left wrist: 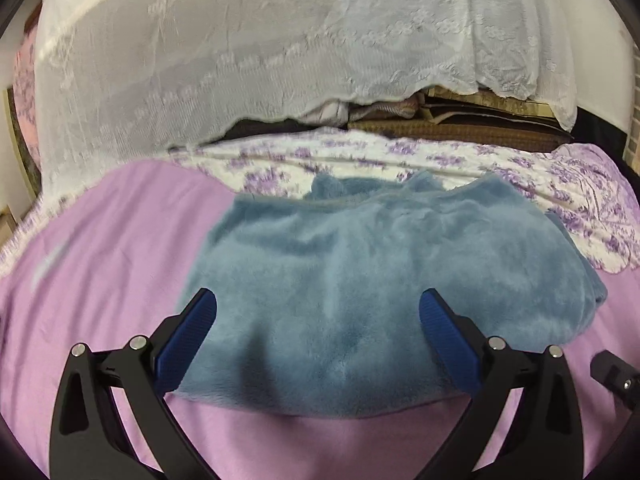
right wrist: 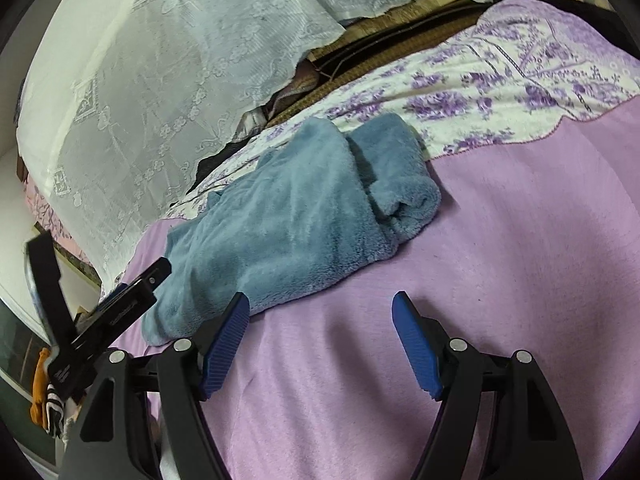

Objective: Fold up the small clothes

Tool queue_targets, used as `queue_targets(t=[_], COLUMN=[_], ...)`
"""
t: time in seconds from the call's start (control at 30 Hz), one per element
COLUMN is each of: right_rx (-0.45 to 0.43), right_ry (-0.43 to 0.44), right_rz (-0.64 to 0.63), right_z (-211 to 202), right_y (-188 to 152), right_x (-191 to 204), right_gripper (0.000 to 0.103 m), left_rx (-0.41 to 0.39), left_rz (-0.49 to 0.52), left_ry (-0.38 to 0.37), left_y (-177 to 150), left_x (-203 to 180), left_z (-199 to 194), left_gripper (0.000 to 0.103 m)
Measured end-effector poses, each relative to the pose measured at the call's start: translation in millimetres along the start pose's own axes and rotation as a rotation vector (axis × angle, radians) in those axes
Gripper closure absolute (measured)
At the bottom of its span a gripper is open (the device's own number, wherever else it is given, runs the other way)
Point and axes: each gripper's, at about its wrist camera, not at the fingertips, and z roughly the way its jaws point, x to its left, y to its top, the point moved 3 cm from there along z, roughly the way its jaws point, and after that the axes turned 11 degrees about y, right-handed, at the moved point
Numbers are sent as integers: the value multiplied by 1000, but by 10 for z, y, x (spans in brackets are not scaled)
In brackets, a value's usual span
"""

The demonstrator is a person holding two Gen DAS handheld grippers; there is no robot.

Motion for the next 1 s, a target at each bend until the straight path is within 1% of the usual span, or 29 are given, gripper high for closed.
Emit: queue_targets(t=[0.07, 0.13, 0.17, 0.2, 0.33, 0.37, 0.4, 0.47, 0.5, 0.53, 0.57, 0.6, 0.63, 0.67, 0.7, 0.77, 0.83, 0.87, 0.9, 0.93, 0.97, 1.0], right_rx=[7, 10, 10, 9, 2, -3, -19, -76, -98, -125, -135, -150, -163, -164, -150, -120, -71, -51, -26, -10, -12, -20], right_ry=[-2, -5, -10, -14, -28, -31, -35, -36, -41, -60, -83, -110, -116, -101, -75, -45, -75, -102, -141, -147, -101, -68], right_rz=[12, 19, 18, 14, -2, -3, -3, -6, -11, -20, -26, -29, -26, -22, -22, -54, -99, -93, -61, -32, 22, 61], right_z=[24, 43, 51, 56, 62, 53, 25, -71, -105, -139, -136, -134, -135, -122, -85, 11, 192, 257, 346, 389, 389, 339], right_y=[-8, -12, -16, -19, -28, -23, -17, 37, 64, 110, 156, 213, 262, 330, 393, 462, 472, 455, 430, 408, 400, 420], right_x=[-35, -61, -69, -68, -61, -61, -59, -51, -47, -48, -56, -74, -86, -88, -66, 4, 29, -7, -127, -220, -342, -380], right_gripper=[29, 29, 29, 29, 29, 29, 29, 29, 29, 29, 30, 40, 47, 57, 60, 60, 60, 61, 63, 63, 63, 61], left_rx=[67, 181, 196, 191, 152, 128, 115, 78, 57, 39, 43, 70, 140, 186, 204, 185, 170, 168, 167, 170, 171, 170], left_rz=[-14, -28, -42, -52, -26, -30, -37, -54, -54, -48, -41, -36, -36, -41, -47, -48, -21, -19, -22, -29, -32, -34], left_ry=[-18, -61, -78, -87, -63, -66, -71, -93, -88, -53, -24, -5, -9, -18, -27, -22, 2, 4, 1, -6, -9, -9], left_y=[-84, -184, -188, -182, -208, -201, -190, -149, -122, -102, -89, -107, -159, -197, -200, -182, -187, -187, -191, -187, -196, -219], left_x=[24, 37, 56, 74, 48, 69, 94, 156, 178, 198, 214, 221, 222, 229, 240, 244, 200, 200, 199, 211, 211, 225], left_z=[216, 481, 509, 498, 415, 354, 307, 189, 145, 135, 176, 248, 398, 492, 543, 511, 494, 494, 490, 498, 499, 475], left_gripper=[4, 4, 4, 4, 4, 5, 5, 5, 5, 5, 5, 5, 5, 4, 4, 4, 4, 4, 4, 4, 4, 4])
